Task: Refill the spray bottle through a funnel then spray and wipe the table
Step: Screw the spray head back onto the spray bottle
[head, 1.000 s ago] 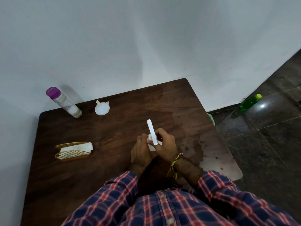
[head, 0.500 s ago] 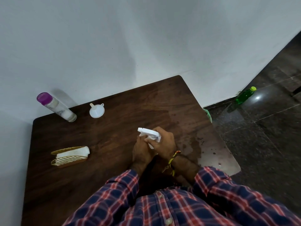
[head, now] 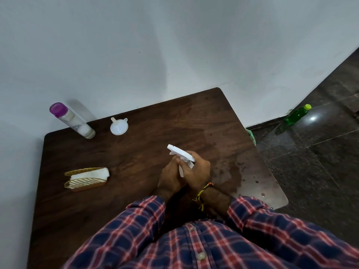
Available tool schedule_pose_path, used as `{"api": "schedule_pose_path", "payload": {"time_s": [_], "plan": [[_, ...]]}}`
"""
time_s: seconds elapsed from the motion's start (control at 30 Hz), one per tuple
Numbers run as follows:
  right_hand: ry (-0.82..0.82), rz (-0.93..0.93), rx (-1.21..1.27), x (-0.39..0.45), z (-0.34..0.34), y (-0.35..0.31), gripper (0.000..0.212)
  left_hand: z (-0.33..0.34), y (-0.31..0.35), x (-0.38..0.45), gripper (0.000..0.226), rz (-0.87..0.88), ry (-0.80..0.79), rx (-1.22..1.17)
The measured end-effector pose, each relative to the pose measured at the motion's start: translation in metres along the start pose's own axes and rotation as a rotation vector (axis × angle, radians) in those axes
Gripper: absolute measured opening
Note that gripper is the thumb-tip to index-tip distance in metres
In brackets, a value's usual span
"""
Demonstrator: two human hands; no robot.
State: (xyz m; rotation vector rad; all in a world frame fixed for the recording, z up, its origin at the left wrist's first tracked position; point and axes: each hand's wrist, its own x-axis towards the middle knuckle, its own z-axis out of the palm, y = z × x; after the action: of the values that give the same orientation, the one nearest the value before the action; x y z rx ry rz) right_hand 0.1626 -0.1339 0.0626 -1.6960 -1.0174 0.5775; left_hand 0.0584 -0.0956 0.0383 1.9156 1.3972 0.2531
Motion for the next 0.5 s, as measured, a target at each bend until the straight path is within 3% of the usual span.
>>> {"api": "schedule_pose_path", "payload": {"time_s": [0.13,0.27,0.33,0.43,0.5], "plan": [[-0.103,-0.001,-0.030,0.013,-0.009,-0.001,0.024,-0.004,0.008,-0.002,0.062,0.015,0.031,-0.005],[0.006,0.060,0.005,0.006,-0.008,-0.002,0.030,0.001,0.014,-0.006,0.063,0.008,0.060,0.026],[-0.083,0.074,0.013,0.009,-0.012,-0.002,0.037,0.000,0.012,-0.007,0.069,-0.020,0.044,-0.035],[-0.336,0.130,-0.003,0.022,-0.024,0.010,0.080,-0.007,0.006,-0.005,0.081,-0.026,-0.065,-0.132],[-0.423,-0.013,-0.128,0.026,-0.020,0.014,0.089,-0.012,0.001,-0.005,0.088,-0.019,-0.122,-0.115]]}}
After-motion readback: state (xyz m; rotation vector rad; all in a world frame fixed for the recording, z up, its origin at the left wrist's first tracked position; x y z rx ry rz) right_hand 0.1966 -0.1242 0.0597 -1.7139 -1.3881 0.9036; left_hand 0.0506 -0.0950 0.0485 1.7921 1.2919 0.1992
